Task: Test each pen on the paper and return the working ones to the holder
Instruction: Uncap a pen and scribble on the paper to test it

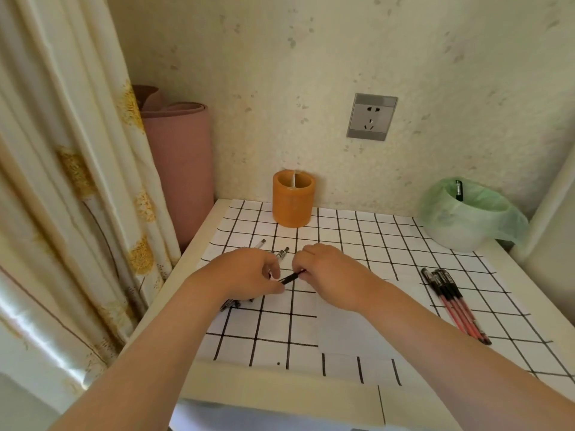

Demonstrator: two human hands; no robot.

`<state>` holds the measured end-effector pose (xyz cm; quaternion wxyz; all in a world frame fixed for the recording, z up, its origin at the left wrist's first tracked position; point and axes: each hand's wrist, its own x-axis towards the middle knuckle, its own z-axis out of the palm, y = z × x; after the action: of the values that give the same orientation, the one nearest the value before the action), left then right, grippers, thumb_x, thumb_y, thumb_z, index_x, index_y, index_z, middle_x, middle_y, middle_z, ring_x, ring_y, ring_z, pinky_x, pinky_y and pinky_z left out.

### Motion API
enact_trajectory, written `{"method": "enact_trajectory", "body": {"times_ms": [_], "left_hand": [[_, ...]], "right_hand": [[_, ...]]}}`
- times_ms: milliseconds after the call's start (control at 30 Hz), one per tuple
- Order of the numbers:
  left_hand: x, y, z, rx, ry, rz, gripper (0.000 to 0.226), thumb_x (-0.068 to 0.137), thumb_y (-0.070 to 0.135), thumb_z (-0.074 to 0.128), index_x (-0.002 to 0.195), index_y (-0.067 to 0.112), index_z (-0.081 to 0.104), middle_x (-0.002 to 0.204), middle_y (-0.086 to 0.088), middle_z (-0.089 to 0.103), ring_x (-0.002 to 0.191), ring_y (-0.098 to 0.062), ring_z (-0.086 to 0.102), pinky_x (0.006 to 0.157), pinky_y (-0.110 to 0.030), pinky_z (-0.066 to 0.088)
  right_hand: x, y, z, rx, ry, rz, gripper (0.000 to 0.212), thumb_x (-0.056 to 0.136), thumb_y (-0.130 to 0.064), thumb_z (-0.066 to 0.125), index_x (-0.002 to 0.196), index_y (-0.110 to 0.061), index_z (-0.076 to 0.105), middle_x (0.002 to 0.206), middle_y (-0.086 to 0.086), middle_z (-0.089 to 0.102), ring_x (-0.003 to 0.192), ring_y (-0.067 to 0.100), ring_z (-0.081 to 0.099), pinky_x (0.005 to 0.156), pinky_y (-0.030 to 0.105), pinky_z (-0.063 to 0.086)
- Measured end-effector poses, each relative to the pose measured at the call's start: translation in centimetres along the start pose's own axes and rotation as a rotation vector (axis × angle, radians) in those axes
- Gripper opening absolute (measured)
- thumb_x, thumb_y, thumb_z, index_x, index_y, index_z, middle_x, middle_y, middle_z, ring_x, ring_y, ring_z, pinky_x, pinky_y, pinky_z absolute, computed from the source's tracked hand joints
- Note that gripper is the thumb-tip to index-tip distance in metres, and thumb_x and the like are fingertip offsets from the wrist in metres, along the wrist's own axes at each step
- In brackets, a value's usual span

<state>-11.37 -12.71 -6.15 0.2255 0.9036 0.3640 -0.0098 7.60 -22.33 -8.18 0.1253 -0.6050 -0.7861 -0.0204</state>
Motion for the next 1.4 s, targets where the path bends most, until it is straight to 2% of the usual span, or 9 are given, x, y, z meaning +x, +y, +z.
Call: {"method": "enact_trajectory", "body": {"times_ms": [133, 300, 433, 633, 800, 933, 1033, 1267, 1400], "left_hand": [[0.7, 1.7, 1.0, -0.014, 0.067, 0.096, 0.019, 0.093, 0.049, 0.059, 0.099, 0.035, 0.07, 0.085, 0.011, 0.065, 0.078, -0.008, 0.061, 0.072, -0.032, 0.053], [1.5, 4.0, 2.0, -0.004, 0.141, 0.195, 0.019, 0.095, 0.046, 0.059, 0.1, 0.033, 0.071, 0.083, 0.014, 0.066, 0.072, -0.002, 0.056, 0.067, -0.027, 0.048], [2.2, 5.3, 2.2, -0.034, 0.168, 0.214, 0.019, 0.091, 0.045, 0.065, 0.107, 0.034, 0.063, 0.088, 0.017, 0.065, 0.073, 0.003, 0.056, 0.065, -0.02, 0.044], [3.3, 6.2, 2.4, -0.017, 0.161, 0.229, 0.008, 0.092, 0.038, 0.066, 0.1, 0.037, 0.067, 0.092, 0.022, 0.066, 0.069, 0.013, 0.053, 0.058, -0.013, 0.032], [4.1, 6.5, 3.2, -0.09, 0.149, 0.253, 0.007, 0.089, 0.037, 0.07, 0.096, 0.037, 0.069, 0.086, 0.022, 0.066, 0.069, 0.011, 0.055, 0.063, -0.018, 0.042], [4.3, 6.7, 3.5, -0.097, 0.13, 0.259, 0.013, 0.085, 0.041, 0.074, 0.096, 0.036, 0.069, 0.087, 0.019, 0.069, 0.08, 0.003, 0.063, 0.076, -0.032, 0.056], [4.3, 7.0, 3.5, -0.072, 0.125, 0.265, 0.012, 0.085, 0.04, 0.074, 0.096, 0.034, 0.07, 0.087, 0.017, 0.069, 0.082, -0.001, 0.063, 0.078, -0.036, 0.057], [4.4, 6.6, 3.2, -0.125, 0.13, 0.25, 0.008, 0.085, 0.035, 0.075, 0.09, 0.035, 0.069, 0.084, 0.02, 0.069, 0.079, 0.0, 0.063, 0.078, -0.037, 0.056], [4.3, 6.4, 2.8, -0.14, 0.123, 0.236, 0.008, 0.084, 0.034, 0.076, 0.089, 0.035, 0.069, 0.084, 0.019, 0.069, 0.082, -0.001, 0.064, 0.079, -0.036, 0.057]], "right_hand": [[-2.6, 1.3, -1.1, 0.119, 0.041, 0.171, 0.014, 0.098, -0.021, 0.053, 0.109, -0.022, 0.062, 0.096, -0.006, 0.059, 0.091, 0.013, 0.052, 0.081, 0.033, 0.046], [-4.2, 1.6, -1.4, 0.126, -0.023, 0.247, 0.031, 0.097, -0.051, 0.047, 0.125, -0.039, 0.057, 0.103, -0.013, 0.064, 0.09, 0.009, 0.059, 0.078, 0.032, 0.05], [-4.5, 2.3, -1.9, 0.147, -0.029, 0.253, 0.024, 0.099, -0.045, 0.051, 0.101, -0.028, 0.069, 0.084, -0.009, 0.066, 0.076, 0.01, 0.059, 0.068, 0.033, 0.05], [-5.3, 3.3, -1.8, 0.157, -0.034, 0.305, 0.021, 0.1, -0.032, 0.05, 0.091, -0.018, 0.064, 0.08, -0.004, 0.06, 0.073, 0.016, 0.055, 0.065, 0.036, 0.047], [-5.8, 3.5, -1.6, 0.19, -0.018, 0.329, 0.02, 0.099, -0.028, 0.05, 0.09, -0.018, 0.065, 0.076, -0.005, 0.058, 0.068, 0.014, 0.053, 0.061, 0.033, 0.043], [-5.9, 3.7, -1.6, 0.205, -0.043, 0.326, 0.022, 0.099, -0.031, 0.05, 0.09, -0.019, 0.065, 0.077, -0.004, 0.061, 0.07, 0.014, 0.055, 0.063, 0.033, 0.045], [-6.0, 3.8, -1.6, 0.114, -0.044, 0.304, 0.023, 0.1, -0.036, 0.046, 0.094, -0.023, 0.064, 0.077, -0.005, 0.063, 0.071, 0.016, 0.057, 0.063, 0.034, 0.046], [-5.6, 3.7, -1.6, 0.062, -0.012, 0.299, 0.022, 0.102, -0.039, 0.044, 0.099, -0.027, 0.062, 0.064, -0.01, 0.05, 0.062, 0.016, 0.05, 0.05, 0.028, 0.03], [-5.6, 3.5, -1.5, 0.048, -0.001, 0.291, 0.024, 0.102, -0.043, 0.043, 0.101, -0.031, 0.064, 0.063, -0.009, 0.052, 0.06, 0.014, 0.05, 0.05, 0.028, 0.031]]}}
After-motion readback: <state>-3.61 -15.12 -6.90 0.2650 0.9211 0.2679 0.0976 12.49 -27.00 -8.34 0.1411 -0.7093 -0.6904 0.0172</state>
